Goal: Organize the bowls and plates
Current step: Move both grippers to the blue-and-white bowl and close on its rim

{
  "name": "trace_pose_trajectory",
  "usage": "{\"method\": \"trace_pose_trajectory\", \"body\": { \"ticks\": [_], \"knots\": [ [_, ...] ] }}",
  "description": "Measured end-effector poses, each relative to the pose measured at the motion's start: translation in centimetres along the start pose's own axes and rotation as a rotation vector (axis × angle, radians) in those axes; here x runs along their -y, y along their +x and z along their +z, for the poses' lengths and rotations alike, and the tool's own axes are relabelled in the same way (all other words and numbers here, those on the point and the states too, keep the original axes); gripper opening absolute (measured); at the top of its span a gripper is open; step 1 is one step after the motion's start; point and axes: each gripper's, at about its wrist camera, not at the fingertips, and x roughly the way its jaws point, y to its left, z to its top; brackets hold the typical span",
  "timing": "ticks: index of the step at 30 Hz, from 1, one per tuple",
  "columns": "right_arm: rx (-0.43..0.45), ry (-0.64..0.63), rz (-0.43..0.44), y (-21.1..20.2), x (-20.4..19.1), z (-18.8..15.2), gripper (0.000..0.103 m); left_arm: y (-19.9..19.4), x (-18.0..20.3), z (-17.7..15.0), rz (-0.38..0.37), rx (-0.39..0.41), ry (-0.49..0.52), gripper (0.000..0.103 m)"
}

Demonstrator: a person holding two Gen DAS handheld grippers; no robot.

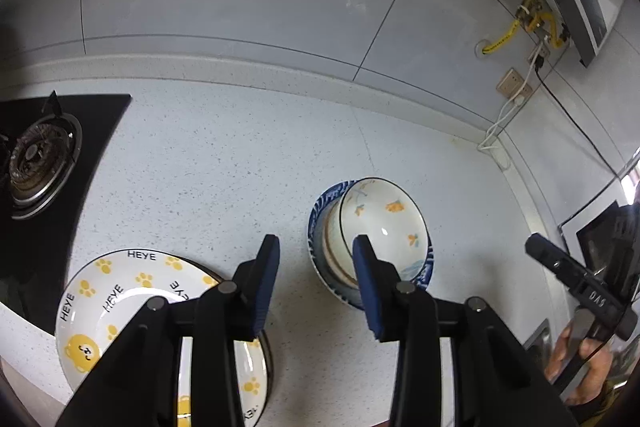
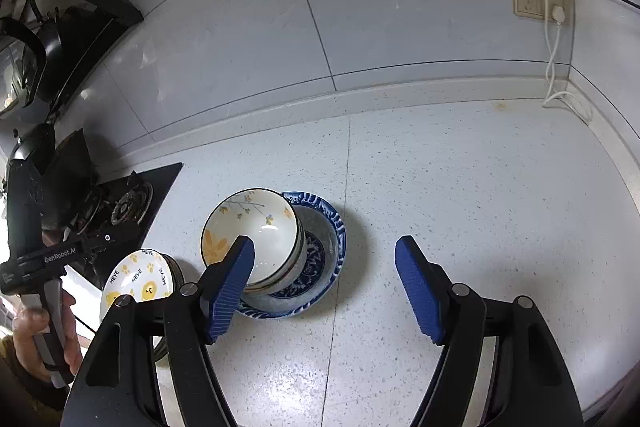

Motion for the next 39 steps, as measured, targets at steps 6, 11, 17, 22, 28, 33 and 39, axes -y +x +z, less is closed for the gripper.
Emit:
{"method": "trace_pose_trajectory", "body": {
  "ticks": [6,11,17,22,28,33,39],
  "knots": [
    [0.029,-0.006,-0.029,-1.7,0.2,-1.4,0.072,-0.8,0.8,-1.2,-0.006,0.052,0.074,0.037],
    [0.05,-0.028,-0.043,-2.4,0.2,-2.1,0.072,-0.5,0.8,-0.8,0.01,0.049,0.105,0.037],
    [0.034,0.016,-0.028,-1.1,1.7,-2.7,0.073,0.5,-1.4,0.1,0.032,-0.037,0.065,0.037],
    [-0.039,0.027,0.012,1.5,2.3,-2.0,0.073,3.3,-3.7,0.6,-0.062,-0.131,-0.046,0.037],
    [-0.188,0.09,0.059,5.4,3.3,-1.6,0.073,8.9,-5.2,0.6,-0.19,-0.312,-0.153,0.037],
    [-0.27,0.1,0.059,8.2,3.7,-1.4,0.073,12.6,-5.9,0.8,-0.194,-0.391,-0.209,0.037],
    [-0.343,0.064,0.079,11.3,3.4,-0.8,0.073,15.5,-6.0,0.5,-0.19,-0.44,-0.233,0.036]
  ]
}}
